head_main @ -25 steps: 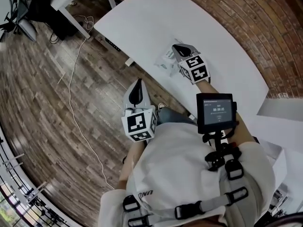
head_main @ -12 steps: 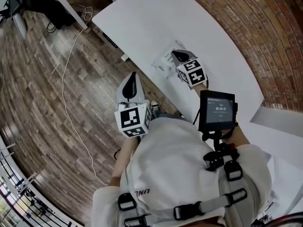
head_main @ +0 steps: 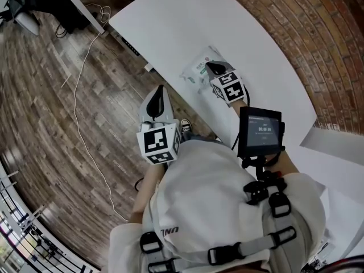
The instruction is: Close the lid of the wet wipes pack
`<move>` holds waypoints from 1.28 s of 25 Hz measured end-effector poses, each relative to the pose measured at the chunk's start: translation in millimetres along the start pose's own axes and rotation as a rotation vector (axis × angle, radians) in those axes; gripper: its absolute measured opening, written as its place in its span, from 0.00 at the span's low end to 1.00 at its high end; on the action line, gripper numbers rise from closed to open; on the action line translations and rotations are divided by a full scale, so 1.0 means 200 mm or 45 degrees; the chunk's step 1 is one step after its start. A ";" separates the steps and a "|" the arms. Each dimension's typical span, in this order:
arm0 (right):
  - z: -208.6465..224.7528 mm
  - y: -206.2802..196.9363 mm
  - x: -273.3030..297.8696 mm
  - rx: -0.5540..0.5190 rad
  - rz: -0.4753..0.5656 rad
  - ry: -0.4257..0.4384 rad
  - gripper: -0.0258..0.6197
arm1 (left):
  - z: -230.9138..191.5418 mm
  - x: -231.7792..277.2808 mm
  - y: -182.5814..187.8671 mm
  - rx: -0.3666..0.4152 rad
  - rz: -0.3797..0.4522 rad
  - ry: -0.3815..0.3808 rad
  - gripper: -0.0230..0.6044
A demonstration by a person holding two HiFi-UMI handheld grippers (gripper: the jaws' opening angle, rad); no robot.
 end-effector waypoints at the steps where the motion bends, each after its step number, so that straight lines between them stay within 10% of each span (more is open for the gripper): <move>1: 0.00 0.00 0.00 -0.007 0.000 0.000 0.05 | 0.00 0.00 0.00 0.001 0.002 0.002 0.04; 21: -0.01 0.01 -0.02 0.018 0.052 -0.011 0.05 | 0.00 0.00 0.01 0.009 0.003 0.008 0.04; 32: -0.13 0.37 -0.42 0.161 0.460 -0.024 0.05 | 0.03 0.03 0.05 0.027 0.029 -0.021 0.04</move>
Point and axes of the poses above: the fingertips, and each gripper's own axes: x forward along the fingers, z to its right, y out of its top, the point moved 3 cm from there along -x, backward along the fingers
